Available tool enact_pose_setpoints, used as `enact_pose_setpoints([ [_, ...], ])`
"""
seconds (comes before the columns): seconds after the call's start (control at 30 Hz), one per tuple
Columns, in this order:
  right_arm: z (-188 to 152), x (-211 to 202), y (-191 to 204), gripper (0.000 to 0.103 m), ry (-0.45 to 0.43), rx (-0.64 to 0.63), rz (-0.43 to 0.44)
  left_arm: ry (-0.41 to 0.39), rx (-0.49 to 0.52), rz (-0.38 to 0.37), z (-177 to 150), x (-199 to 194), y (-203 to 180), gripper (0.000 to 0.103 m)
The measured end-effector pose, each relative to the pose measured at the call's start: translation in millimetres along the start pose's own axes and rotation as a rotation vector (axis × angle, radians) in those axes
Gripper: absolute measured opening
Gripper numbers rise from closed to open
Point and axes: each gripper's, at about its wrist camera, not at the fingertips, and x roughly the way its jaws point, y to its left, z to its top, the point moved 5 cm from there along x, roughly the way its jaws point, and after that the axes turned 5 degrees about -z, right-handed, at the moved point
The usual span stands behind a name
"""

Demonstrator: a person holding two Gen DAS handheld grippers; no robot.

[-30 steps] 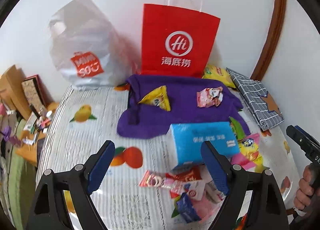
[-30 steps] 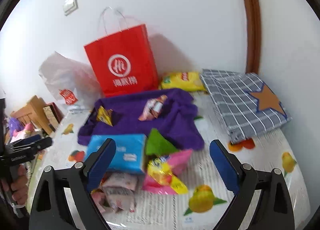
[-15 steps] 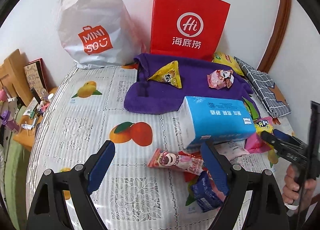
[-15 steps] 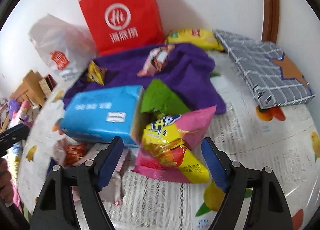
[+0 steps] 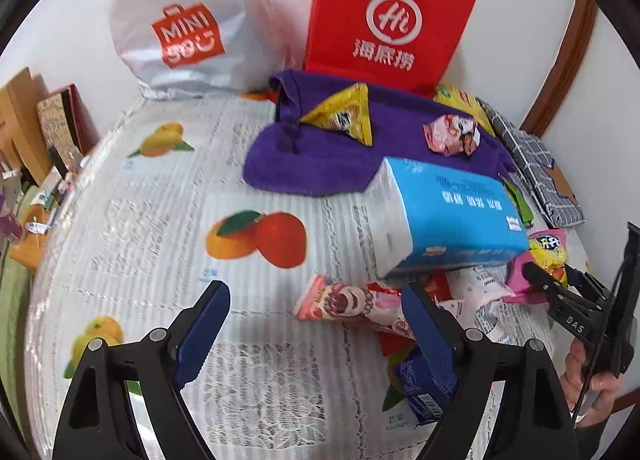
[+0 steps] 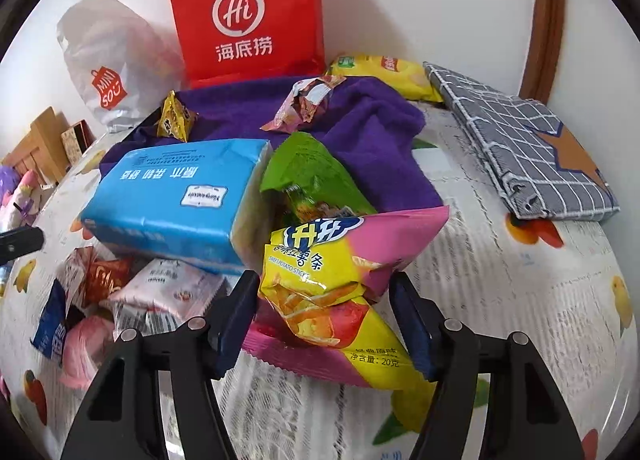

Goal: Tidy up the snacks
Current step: 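Grasp the pink Lotso candy stick with the left tool while the right tool grasps the pink-and-yellow chip bag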

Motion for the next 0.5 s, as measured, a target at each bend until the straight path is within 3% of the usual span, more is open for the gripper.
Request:
enact_pose_setpoints([
  [0.2, -10, -6, -10, 0.066, -0.038, 0.052, 0.032, 0.081, -0.026, -0.109, -1, 17, -20, 0.086],
  [0.4, -15, -7, -9, 0.066, -0.067, 0.042, 0.037, 0.150, -0.089, -0.145, -7, 41, -29, 0.085],
  [0.5, -16, -7, -9, 0.066, -0.076, 0.037, 0.041, 0.163, -0.132, -0.139, -5, 50, -30, 0.074],
])
